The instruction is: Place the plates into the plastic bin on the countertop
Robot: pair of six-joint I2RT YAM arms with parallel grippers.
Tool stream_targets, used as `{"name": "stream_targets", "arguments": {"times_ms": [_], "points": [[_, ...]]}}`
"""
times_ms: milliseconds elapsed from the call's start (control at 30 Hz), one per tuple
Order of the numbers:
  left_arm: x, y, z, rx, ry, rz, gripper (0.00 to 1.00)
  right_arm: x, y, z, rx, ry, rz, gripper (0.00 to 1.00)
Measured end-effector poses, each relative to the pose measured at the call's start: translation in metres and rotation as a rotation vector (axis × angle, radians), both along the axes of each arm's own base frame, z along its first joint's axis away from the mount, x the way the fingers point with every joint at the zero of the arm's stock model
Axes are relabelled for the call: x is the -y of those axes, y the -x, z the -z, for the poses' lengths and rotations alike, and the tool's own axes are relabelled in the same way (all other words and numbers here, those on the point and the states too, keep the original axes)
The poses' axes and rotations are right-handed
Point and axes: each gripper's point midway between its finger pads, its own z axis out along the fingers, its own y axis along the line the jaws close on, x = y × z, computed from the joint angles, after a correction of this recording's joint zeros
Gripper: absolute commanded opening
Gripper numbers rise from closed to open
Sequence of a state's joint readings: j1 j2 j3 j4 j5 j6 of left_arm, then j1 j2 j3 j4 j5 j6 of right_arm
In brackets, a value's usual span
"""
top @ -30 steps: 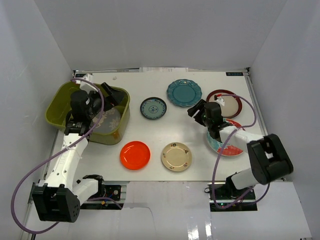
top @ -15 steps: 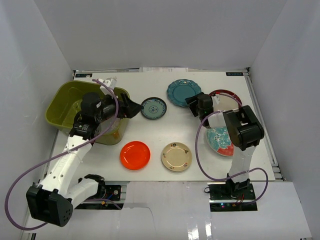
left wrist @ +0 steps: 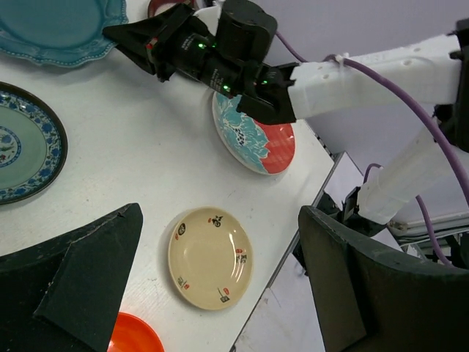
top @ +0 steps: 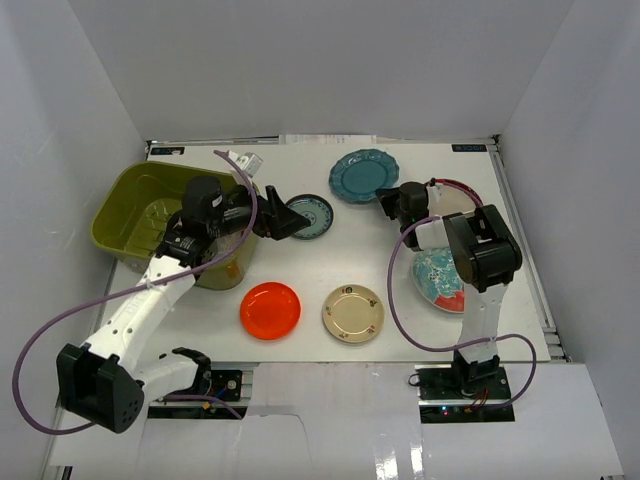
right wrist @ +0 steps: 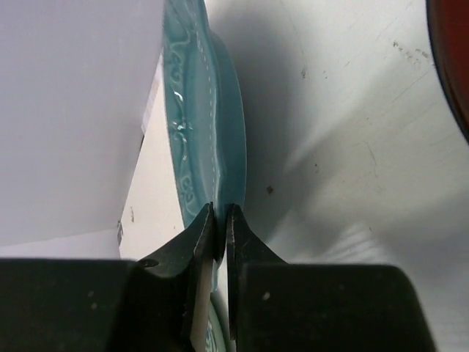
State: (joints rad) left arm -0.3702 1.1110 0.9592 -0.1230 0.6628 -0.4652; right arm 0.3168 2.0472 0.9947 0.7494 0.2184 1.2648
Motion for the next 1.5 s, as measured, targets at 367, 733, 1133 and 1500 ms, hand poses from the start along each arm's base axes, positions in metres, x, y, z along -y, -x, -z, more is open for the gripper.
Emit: {"name": "stream_targets", "arguments": {"times_ms": [367, 733, 1133, 1500], "points": [[0.020, -0.046, 0.012, -0.191, 0.077, -0.067, 0.98, 0.029, 0.049, -0.140, 0.228, -0.049, -0.131, 0.08], [0.052, -0.086, 0.035, -0.293, 0.177, -0.100, 0.98, -0.001, 0.152, -0.171, 0.314, -0.209, -0.445, 0.08], [0.089, -0.081, 0.032, -0.264, 0.173, -0.115, 0.07, -0.001, 0.197, -0.183, 0.346, -0.204, -0.534, 0.08], [0.074, -0.076, 0.027, -0.296, 0.108, -0.188, 0.00, -0.006, 0.224, -0.192, 0.396, -0.169, -0.604, 0.96]]}}
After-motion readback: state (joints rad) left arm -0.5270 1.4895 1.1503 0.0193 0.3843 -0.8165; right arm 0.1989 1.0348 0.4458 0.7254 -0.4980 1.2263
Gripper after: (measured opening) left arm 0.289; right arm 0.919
